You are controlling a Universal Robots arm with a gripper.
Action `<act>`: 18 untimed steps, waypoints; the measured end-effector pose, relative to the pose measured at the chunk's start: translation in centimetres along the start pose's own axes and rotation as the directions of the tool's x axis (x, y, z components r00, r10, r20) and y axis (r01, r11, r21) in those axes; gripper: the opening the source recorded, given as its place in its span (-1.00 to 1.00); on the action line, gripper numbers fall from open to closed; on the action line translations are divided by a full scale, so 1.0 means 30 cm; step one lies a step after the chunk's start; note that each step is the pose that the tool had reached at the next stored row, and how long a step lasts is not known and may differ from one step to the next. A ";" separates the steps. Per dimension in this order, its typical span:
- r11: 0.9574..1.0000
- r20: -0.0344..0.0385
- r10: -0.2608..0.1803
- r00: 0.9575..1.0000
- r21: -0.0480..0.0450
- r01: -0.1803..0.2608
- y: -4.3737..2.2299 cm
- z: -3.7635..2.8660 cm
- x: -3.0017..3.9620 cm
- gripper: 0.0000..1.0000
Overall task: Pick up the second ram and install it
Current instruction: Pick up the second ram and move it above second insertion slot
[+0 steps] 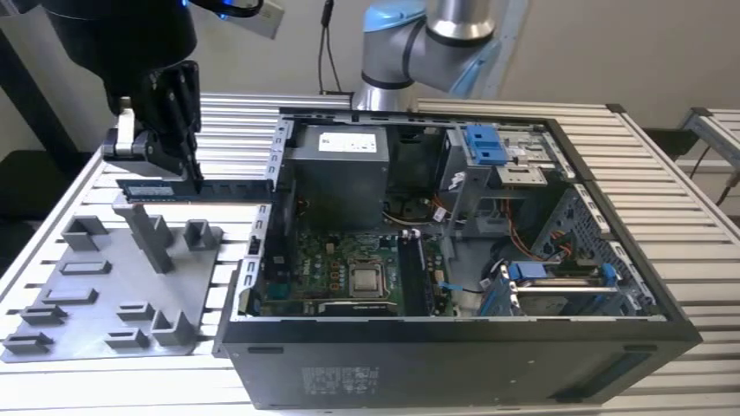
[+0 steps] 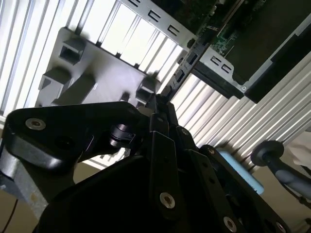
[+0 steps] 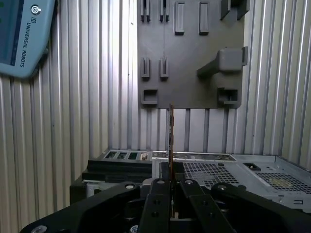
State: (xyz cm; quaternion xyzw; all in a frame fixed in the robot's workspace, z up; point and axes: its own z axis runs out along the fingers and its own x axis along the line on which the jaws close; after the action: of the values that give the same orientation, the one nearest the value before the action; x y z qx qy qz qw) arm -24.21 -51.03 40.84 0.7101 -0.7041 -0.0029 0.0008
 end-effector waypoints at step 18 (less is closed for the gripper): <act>1.000 0.000 0.000 1.000 0.000 0.000 -0.188 -0.001 0.002 -0.73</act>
State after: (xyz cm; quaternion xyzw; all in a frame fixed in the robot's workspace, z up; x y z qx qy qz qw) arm -18.56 -51.03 40.84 0.7101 -0.7041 -0.0029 0.0009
